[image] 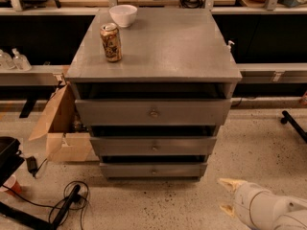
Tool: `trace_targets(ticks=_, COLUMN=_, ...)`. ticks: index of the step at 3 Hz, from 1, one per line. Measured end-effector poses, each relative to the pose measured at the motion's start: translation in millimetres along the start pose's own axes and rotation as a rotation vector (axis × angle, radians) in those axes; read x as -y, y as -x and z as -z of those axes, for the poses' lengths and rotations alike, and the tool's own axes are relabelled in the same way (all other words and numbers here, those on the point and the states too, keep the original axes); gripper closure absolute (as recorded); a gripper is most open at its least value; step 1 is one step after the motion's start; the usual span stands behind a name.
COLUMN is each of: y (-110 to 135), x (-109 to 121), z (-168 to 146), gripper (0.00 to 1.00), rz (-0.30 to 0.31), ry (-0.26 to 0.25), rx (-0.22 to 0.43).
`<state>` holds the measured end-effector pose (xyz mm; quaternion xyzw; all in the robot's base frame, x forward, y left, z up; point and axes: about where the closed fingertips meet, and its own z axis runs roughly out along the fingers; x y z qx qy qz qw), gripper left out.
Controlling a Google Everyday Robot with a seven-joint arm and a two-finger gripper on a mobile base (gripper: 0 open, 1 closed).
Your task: Close bottom drawer
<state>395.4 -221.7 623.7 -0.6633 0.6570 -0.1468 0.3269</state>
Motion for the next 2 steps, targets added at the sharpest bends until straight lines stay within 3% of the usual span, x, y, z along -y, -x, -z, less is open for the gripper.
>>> trace_targets(ticks=1, y=0.5, x=0.1, z=-0.2, gripper=0.0, rz=0.001, ry=0.001, rx=0.0)
trace_targets(ticks=2, y=0.5, x=0.1, z=-0.2, gripper=0.0, rz=0.001, ry=0.001, rx=0.0)
